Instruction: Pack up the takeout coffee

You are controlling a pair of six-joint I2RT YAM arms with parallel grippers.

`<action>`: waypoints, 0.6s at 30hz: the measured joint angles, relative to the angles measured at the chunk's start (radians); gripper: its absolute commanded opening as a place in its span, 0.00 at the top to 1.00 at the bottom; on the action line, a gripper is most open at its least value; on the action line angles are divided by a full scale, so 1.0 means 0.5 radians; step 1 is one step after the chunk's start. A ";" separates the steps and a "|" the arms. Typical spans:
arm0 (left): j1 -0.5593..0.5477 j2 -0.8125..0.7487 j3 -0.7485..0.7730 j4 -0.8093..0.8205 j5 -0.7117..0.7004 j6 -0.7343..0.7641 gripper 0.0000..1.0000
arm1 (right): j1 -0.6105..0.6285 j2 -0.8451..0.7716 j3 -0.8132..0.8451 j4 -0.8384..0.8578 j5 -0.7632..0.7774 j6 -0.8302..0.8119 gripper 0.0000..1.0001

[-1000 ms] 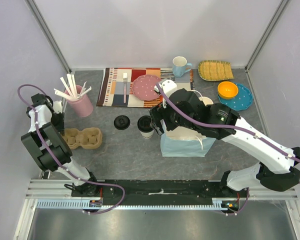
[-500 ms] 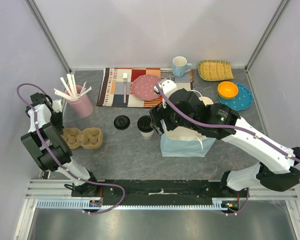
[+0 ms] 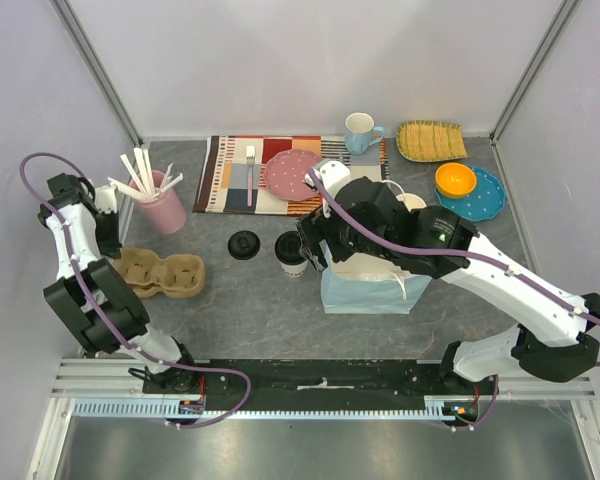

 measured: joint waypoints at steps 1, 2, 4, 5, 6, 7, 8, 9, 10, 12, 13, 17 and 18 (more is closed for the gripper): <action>0.000 -0.027 0.019 -0.020 0.014 0.009 0.98 | 0.000 0.006 0.005 -0.002 -0.012 -0.003 0.16; 0.000 -0.050 0.033 -0.034 0.027 0.018 0.98 | 0.000 0.014 0.011 -0.001 -0.021 -0.009 0.16; 0.000 -0.113 0.064 -0.074 0.069 0.043 0.98 | 0.000 0.042 0.036 0.005 -0.047 -0.023 0.16; 0.000 -0.147 0.073 -0.090 0.098 0.054 0.98 | 0.000 0.057 0.051 0.011 -0.063 -0.034 0.16; -0.002 -0.179 0.081 -0.112 0.115 0.063 0.98 | 0.000 0.068 0.058 0.021 -0.074 -0.041 0.16; -0.002 -0.208 0.083 -0.127 0.133 0.071 0.98 | 0.000 0.073 0.061 0.031 -0.089 -0.050 0.16; -0.002 -0.237 0.084 -0.143 0.151 0.081 0.98 | 0.000 0.078 0.061 0.047 -0.110 -0.059 0.16; -0.002 -0.265 0.084 -0.165 0.160 0.089 0.98 | 0.000 0.082 0.061 0.058 -0.130 -0.067 0.16; -0.002 -0.291 0.084 -0.179 0.166 0.098 0.98 | 0.000 0.084 0.061 0.071 -0.150 -0.071 0.16; -0.002 -0.337 0.092 -0.216 0.173 0.117 0.98 | 0.000 0.093 0.063 0.113 -0.201 -0.087 0.16; -0.002 -0.356 0.101 -0.228 0.179 0.127 0.98 | 0.000 0.098 0.068 0.128 -0.215 -0.092 0.16; -0.002 -0.470 0.212 -0.307 0.217 0.173 0.98 | 0.000 0.137 0.121 0.202 -0.303 -0.112 0.16; -0.002 -0.508 0.266 -0.319 0.228 0.184 0.98 | 0.000 0.145 0.137 0.225 -0.326 -0.114 0.16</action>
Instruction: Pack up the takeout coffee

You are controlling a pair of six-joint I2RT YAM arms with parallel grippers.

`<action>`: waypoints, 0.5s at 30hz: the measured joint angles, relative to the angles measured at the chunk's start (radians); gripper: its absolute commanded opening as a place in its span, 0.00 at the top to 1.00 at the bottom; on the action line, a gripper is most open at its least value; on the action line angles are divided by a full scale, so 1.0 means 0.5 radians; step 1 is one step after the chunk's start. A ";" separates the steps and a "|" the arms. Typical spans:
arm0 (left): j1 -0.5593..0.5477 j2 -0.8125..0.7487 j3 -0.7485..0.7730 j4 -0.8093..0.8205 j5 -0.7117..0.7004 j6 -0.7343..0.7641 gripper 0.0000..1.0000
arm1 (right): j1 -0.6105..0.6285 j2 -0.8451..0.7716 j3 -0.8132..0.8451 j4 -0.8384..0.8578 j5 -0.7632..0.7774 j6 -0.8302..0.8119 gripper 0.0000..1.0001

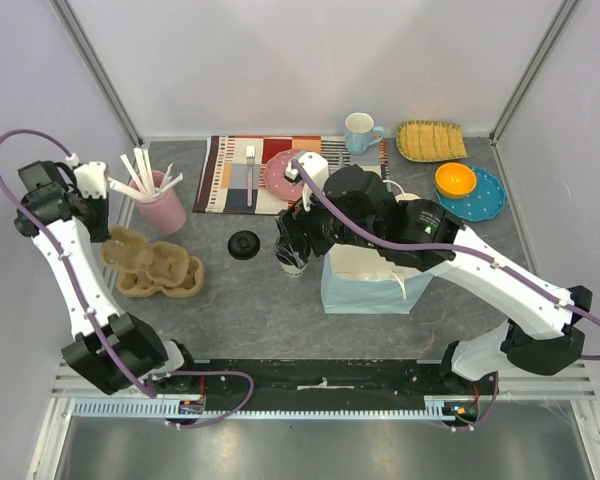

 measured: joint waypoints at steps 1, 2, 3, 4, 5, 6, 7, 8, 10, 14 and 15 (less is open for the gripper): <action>0.000 -0.030 0.041 -0.002 0.017 0.005 0.98 | 0.000 0.005 0.010 0.021 -0.018 -0.003 0.16; 0.000 -0.068 0.096 -0.004 0.037 0.013 0.98 | 0.000 0.008 0.020 0.045 -0.036 -0.007 0.16; 0.000 -0.105 0.150 -0.005 0.057 0.024 0.98 | 0.000 0.008 0.025 0.063 -0.050 -0.009 0.16; 0.000 -0.140 0.199 -0.006 0.085 0.038 0.98 | 0.000 0.008 0.027 0.080 -0.066 -0.014 0.16; 0.000 -0.170 0.233 -0.011 0.100 0.051 0.98 | 0.000 0.008 0.029 0.090 -0.072 -0.017 0.16; 0.000 -0.206 0.276 -0.031 0.127 0.071 0.98 | 0.001 0.008 0.029 0.100 -0.081 -0.025 0.16; 0.000 -0.235 0.307 -0.054 0.146 0.095 0.98 | 0.001 0.008 0.029 0.105 -0.089 -0.033 0.16; 0.000 -0.256 0.325 -0.073 0.161 0.115 0.98 | 0.000 0.008 0.029 0.114 -0.092 -0.043 0.16; 0.000 -0.302 0.352 -0.122 0.207 0.168 0.98 | 0.000 0.008 0.029 0.134 -0.116 -0.056 0.16; 0.000 -0.366 0.400 -0.184 0.346 0.217 0.98 | 0.000 0.010 0.029 0.169 -0.158 -0.074 0.16; -0.002 -0.381 0.410 -0.191 0.374 0.221 0.98 | 0.000 0.011 0.029 0.175 -0.164 -0.076 0.16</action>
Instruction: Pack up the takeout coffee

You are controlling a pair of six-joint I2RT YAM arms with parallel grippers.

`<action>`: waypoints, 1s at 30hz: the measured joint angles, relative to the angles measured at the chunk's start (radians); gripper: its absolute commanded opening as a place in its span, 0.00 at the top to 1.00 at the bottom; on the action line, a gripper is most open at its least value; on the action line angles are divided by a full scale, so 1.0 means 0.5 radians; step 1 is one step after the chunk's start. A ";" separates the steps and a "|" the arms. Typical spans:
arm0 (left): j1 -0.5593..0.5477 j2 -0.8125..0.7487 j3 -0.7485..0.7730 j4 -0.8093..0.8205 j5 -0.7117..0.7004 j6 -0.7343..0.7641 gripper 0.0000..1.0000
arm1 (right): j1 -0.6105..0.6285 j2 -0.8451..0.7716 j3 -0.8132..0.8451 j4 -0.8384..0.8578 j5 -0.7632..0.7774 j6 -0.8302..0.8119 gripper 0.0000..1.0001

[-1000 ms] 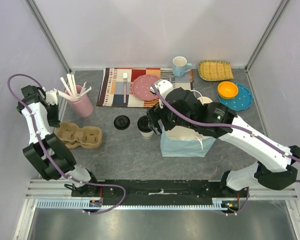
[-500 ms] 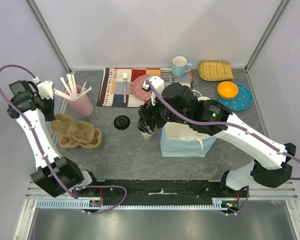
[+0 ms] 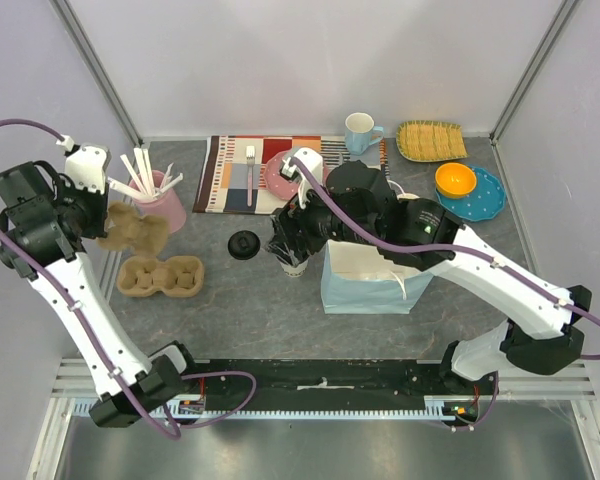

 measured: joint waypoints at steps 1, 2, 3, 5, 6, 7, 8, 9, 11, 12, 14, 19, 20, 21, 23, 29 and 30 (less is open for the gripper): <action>-0.001 -0.024 0.018 -0.010 0.049 0.004 0.98 | 0.000 0.002 0.000 0.013 -0.012 -0.004 0.16; -0.001 -0.041 0.028 -0.014 0.082 0.005 0.98 | 0.000 0.005 0.000 0.024 -0.020 -0.005 0.16; -0.002 -0.064 0.044 -0.021 0.117 0.008 0.98 | 0.000 0.008 0.000 0.037 -0.026 -0.005 0.16; -0.004 -0.109 0.069 -0.025 0.188 0.013 0.98 | 0.000 0.019 0.000 0.071 -0.031 -0.006 0.16; -0.005 -0.129 0.081 -0.028 0.224 0.018 0.98 | 0.000 0.024 0.000 0.090 -0.034 -0.006 0.16; -0.005 -0.149 0.089 -0.033 0.262 0.025 0.98 | 0.000 0.031 -0.001 0.108 -0.035 -0.006 0.16; -0.005 -0.167 0.094 -0.037 0.316 0.034 0.98 | 0.000 0.038 -0.001 0.129 -0.035 -0.006 0.16; -0.005 -0.189 0.095 -0.037 0.374 0.047 0.98 | 0.000 0.050 -0.001 0.163 -0.035 -0.006 0.16; -0.006 -0.231 0.094 -0.046 0.468 0.066 0.98 | 0.000 0.089 -0.001 0.256 -0.043 -0.006 0.16; -0.006 -0.255 0.095 -0.051 0.517 0.076 0.98 | 0.000 0.117 -0.001 0.317 -0.057 -0.008 0.16; -0.006 -0.298 0.098 -0.067 0.603 0.095 0.98 | -0.001 0.195 0.001 0.452 -0.081 -0.015 0.15; -0.008 -0.349 0.124 -0.146 0.771 0.147 0.98 | -0.001 0.433 -0.009 0.816 -0.111 -0.043 0.12; -0.008 -0.355 0.132 -0.163 0.808 0.153 0.98 | -0.002 0.465 -0.024 0.883 -0.111 -0.053 0.11; -0.011 -0.359 0.140 -0.172 0.841 0.153 0.98 | -0.002 0.493 -0.044 0.945 -0.109 -0.059 0.11; -0.014 -0.361 0.152 -0.179 0.905 0.152 0.98 | -0.009 0.542 -0.062 1.025 -0.101 -0.050 0.12; -0.019 -0.365 0.160 -0.150 1.028 0.011 0.98 | -0.176 0.579 -0.103 1.168 -0.098 0.306 0.23; -0.019 -0.369 0.153 -0.125 1.040 -0.047 0.98 | -0.203 0.567 -0.127 1.185 -0.059 0.365 0.23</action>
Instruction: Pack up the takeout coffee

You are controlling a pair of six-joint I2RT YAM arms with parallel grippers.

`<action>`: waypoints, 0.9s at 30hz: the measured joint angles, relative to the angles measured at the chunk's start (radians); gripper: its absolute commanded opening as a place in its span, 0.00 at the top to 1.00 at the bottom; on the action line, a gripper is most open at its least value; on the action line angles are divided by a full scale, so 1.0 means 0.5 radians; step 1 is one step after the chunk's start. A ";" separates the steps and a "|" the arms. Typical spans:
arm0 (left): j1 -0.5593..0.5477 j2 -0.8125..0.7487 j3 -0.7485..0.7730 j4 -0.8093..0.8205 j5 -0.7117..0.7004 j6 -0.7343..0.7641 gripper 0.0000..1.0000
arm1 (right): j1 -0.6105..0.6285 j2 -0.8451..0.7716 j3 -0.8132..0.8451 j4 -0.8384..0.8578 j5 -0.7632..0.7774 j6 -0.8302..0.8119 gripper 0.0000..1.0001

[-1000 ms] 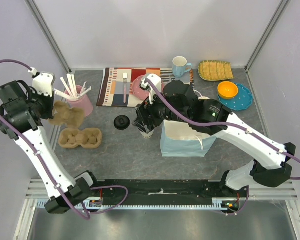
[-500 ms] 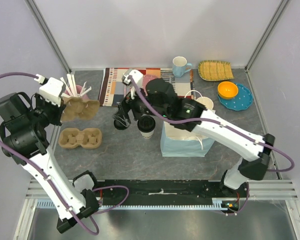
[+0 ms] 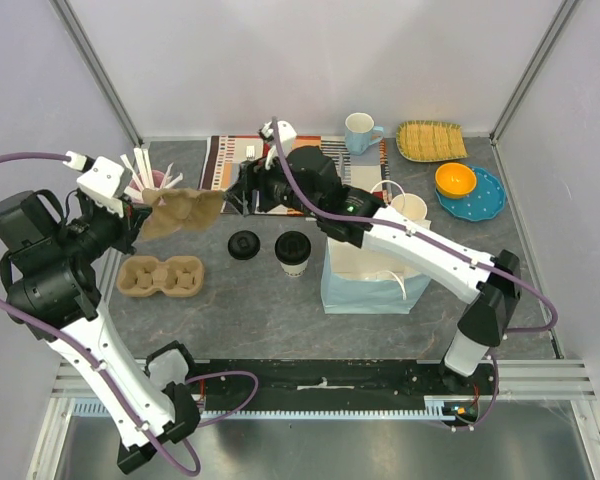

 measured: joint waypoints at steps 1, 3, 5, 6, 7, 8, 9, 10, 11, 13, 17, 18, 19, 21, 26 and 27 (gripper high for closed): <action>0.000 -0.008 -0.015 0.025 0.026 -0.065 0.98 | -0.018 -0.019 -0.028 0.015 0.054 0.045 0.23; 0.000 -0.025 -0.057 0.080 0.072 -0.205 0.98 | -0.005 -0.083 -0.101 0.023 0.194 0.115 0.22; -0.001 -0.037 -0.091 0.117 0.095 -0.309 0.98 | 0.072 -0.143 -0.127 0.025 0.298 0.188 0.22; -0.002 -0.040 -0.106 0.138 0.101 -0.359 0.98 | 0.117 -0.179 -0.139 0.034 0.334 0.243 0.21; -0.002 -0.041 -0.118 0.155 0.108 -0.401 0.98 | 0.155 -0.213 -0.156 0.051 0.357 0.293 0.21; -0.003 -0.041 -0.128 0.170 0.113 -0.438 0.98 | 0.189 -0.242 -0.172 0.073 0.369 0.339 0.20; -0.011 -0.041 -0.137 0.191 0.114 -0.485 0.98 | 0.223 -0.264 -0.186 0.102 0.388 0.393 0.20; -0.015 -0.041 -0.141 0.198 0.113 -0.512 0.98 | 0.243 -0.269 -0.188 0.123 0.401 0.433 0.19; -0.025 -0.041 -0.146 0.224 0.111 -0.561 0.98 | 0.260 -0.262 -0.183 0.147 0.417 0.479 0.18; -0.047 -0.042 -0.148 0.269 0.105 -0.648 0.98 | 0.283 -0.221 -0.163 0.158 0.450 0.548 0.16; -0.094 -0.051 -0.153 0.356 0.095 -0.813 0.98 | 0.317 -0.107 -0.146 0.148 0.561 0.687 0.16; -0.101 -0.056 -0.158 0.370 0.090 -0.839 0.98 | 0.322 -0.079 -0.143 0.140 0.587 0.715 0.16; -0.110 -0.061 -0.166 0.383 0.087 -0.867 0.98 | 0.323 -0.049 -0.130 0.133 0.607 0.735 0.16; -0.124 -0.071 -0.181 0.401 0.083 -0.913 0.98 | 0.327 0.027 -0.068 0.122 0.630 0.762 0.16; -0.152 -0.076 -0.202 0.433 0.082 -0.974 0.98 | 0.330 0.170 0.092 0.113 0.652 0.786 0.19; -0.157 -0.076 -0.202 0.440 0.082 -0.980 0.98 | 0.330 0.180 0.106 0.113 0.670 0.788 0.19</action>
